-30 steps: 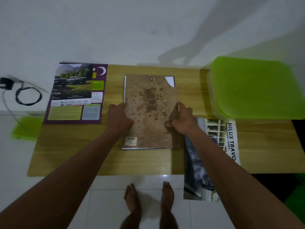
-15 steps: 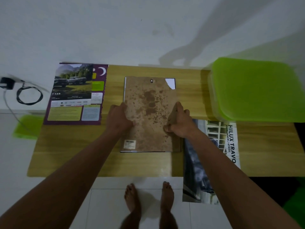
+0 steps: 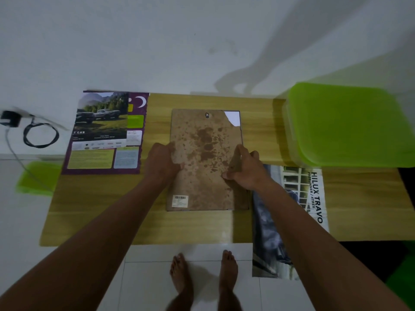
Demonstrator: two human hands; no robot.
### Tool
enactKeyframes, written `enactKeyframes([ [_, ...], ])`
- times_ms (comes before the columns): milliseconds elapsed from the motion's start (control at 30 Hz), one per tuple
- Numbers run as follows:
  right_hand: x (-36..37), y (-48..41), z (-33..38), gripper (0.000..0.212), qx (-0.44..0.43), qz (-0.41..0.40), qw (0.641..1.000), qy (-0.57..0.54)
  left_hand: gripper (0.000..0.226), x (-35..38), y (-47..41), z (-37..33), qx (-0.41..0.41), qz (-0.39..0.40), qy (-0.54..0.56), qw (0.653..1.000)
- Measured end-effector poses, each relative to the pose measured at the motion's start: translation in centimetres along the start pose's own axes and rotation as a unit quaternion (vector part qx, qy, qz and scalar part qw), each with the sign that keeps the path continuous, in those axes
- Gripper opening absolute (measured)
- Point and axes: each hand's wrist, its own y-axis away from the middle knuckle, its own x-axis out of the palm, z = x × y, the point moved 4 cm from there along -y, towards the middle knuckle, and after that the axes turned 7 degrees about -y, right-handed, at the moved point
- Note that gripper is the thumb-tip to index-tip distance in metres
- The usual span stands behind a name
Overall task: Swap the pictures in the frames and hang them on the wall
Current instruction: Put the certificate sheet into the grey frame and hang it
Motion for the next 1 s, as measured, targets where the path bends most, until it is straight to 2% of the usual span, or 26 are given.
enactKeyframes([
  [100, 0.0, 0.3, 0.3, 0.107, -0.013, -0.003, 0.999, 0.036, 0.066, -0.2, 0.0, -0.9, 0.033, 0.010, -0.054, 0.998],
  [167, -0.2, 0.6, 1.0, 0.101, -0.035, -0.003, 0.996, 0.086, 0.076, 0.2, -0.1, -1.7, 0.089, 0.036, -0.125, 0.987],
  [267, -0.2, 0.4, 1.7, 0.106, -0.051, 0.017, 0.990, 0.129, 0.084, 1.5, 0.1, -2.0, 0.147, 0.107, -0.230, 0.956],
  [400, -0.6, 0.1, 1.8, 0.110, -0.049, 0.035, 0.988, 0.145, 0.083, 1.4, 0.2, -2.2, 0.184, 0.088, -0.298, 0.933],
  [500, -0.8, 0.1, 2.2, 0.112, -0.070, 0.028, 0.981, 0.181, 0.090, 0.6, -0.4, -3.5, 0.191, 0.067, -0.312, 0.928],
  [600, -1.0, -0.6, 2.6, 0.126, -0.091, 0.018, 0.969, 0.227, 0.097, 0.8, -1.0, -3.8, 0.196, 0.079, -0.294, 0.932],
  [733, -1.1, -1.9, 2.5, 0.137, -0.093, 0.057, 0.979, 0.174, 0.107, 1.7, -1.7, -3.1, 0.191, 0.136, -0.275, 0.932],
  [833, -1.3, -2.1, 2.5, 0.135, -0.106, 0.053, 0.983, 0.143, 0.105, 1.6, -1.9, -3.4, 0.201, 0.132, -0.314, 0.919],
  [1000, -2.3, -2.3, 2.8, 0.117, -0.125, 0.047, 0.976, 0.170, 0.105, 1.7, -2.3, -3.5, 0.196, 0.129, -0.322, 0.917],
])
